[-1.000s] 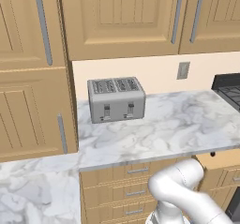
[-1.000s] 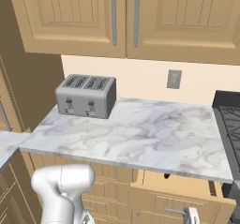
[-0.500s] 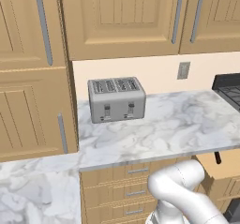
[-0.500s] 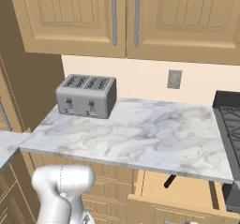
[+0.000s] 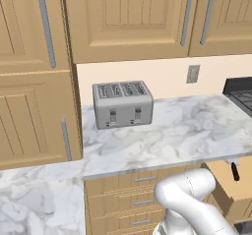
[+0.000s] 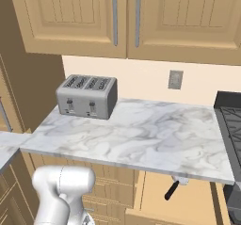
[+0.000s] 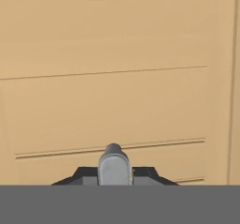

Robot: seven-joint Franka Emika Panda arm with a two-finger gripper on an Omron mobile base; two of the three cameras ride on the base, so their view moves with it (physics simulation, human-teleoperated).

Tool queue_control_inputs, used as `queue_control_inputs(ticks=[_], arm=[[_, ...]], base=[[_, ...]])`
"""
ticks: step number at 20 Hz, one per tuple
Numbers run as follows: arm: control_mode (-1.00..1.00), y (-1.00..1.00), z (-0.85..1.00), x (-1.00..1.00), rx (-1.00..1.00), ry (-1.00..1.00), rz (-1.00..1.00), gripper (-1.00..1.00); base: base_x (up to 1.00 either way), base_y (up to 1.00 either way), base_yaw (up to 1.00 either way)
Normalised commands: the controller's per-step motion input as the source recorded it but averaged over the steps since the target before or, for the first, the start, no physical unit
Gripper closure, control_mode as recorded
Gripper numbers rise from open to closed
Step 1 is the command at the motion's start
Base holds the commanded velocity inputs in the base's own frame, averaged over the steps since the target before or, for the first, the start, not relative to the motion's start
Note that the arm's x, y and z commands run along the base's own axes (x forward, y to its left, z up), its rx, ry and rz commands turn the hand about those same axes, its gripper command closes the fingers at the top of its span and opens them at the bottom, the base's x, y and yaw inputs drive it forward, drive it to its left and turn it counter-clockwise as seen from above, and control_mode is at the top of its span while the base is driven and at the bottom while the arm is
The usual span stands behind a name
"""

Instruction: Take the pizza cutter from the drawer on the right and place it on the dining counter for cutting.

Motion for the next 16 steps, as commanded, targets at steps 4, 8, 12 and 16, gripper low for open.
queue_control_inputs(ticks=[4,8,12,16], arm=[[-1.00,-0.34,-0.08,-0.63,0.02,0.00,0.00,1.00],[-1.00,-0.32,-0.08,-0.62,0.02,0.00,0.00,1.00],[-1.00,-0.31,-0.08,-0.61,0.02,0.00,0.00,1.00],[-1.00,-0.28,-0.09,-0.58,0.01,0.00,0.00,1.00]], base=[[0.00,0.00,0.00],[0.00,0.00,0.00],[0.00,0.00,0.00],[0.00,0.00,0.00]])
